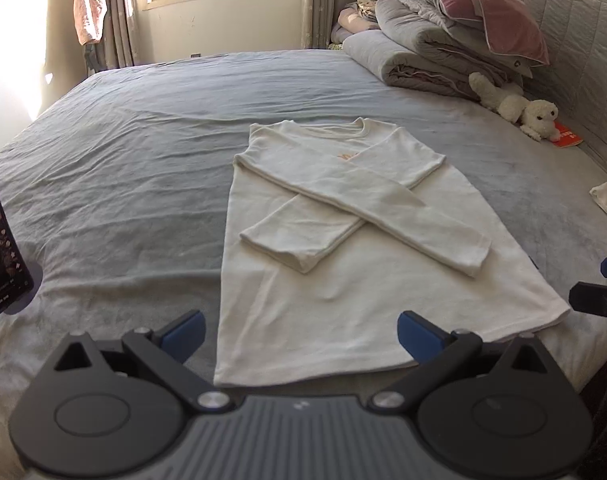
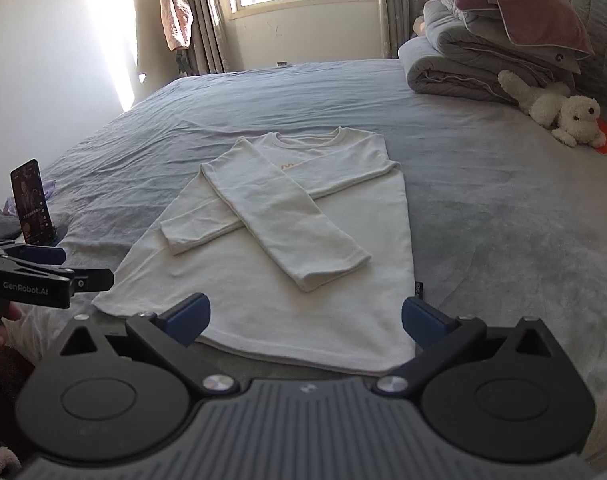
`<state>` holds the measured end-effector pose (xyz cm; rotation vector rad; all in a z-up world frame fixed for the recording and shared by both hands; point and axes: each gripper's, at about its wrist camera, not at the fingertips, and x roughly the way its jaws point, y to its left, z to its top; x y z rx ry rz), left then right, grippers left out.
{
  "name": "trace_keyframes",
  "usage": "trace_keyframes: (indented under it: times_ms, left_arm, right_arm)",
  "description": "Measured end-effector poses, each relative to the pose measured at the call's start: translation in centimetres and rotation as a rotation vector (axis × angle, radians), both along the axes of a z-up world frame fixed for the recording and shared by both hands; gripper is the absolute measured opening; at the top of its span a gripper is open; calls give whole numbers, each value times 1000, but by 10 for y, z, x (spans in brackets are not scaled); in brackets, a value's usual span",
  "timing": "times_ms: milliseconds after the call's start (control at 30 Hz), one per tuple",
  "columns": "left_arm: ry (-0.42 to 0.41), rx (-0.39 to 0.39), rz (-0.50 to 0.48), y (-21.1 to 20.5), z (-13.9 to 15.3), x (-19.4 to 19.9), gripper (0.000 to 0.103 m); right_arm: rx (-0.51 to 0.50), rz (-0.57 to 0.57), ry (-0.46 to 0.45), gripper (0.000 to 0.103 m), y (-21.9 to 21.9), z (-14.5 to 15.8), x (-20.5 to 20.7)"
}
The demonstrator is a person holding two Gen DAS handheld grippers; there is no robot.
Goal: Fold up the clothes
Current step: 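Open both grippers and pull them back from the folded sweatshirt, then move the right gripper to the sweatshirt hem and close it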
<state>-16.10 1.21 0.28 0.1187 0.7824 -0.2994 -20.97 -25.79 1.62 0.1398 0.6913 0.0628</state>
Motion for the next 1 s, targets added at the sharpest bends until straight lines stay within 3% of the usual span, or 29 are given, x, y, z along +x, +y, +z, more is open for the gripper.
trace_keyframes:
  times_ms: [267,467,567,667,833,1000]
  left_arm:
    - [88,-41,27,33,-26,21,102]
    - [216,-245,51,67,-37,39,101]
    - [280,-369,53,81,-43,46,94]
    - [332,-440,62,88,-52,52,88]
    - [334,-461,62,91,-61,55,82]
    - [330,-462,78,94,-62,58,68]
  right_arm:
    - [-3,-49,92,103,-12,-23,13]
    - [31,-81,126,103,-26,-34,19]
    - [47,-84,134,103,-34,-37,20]
    - [76,-104,134,103,-44,-40,21]
    - [199,-158,141,103,-67,-49,22]
    - [310,-211,140,99,-84,-61,20]
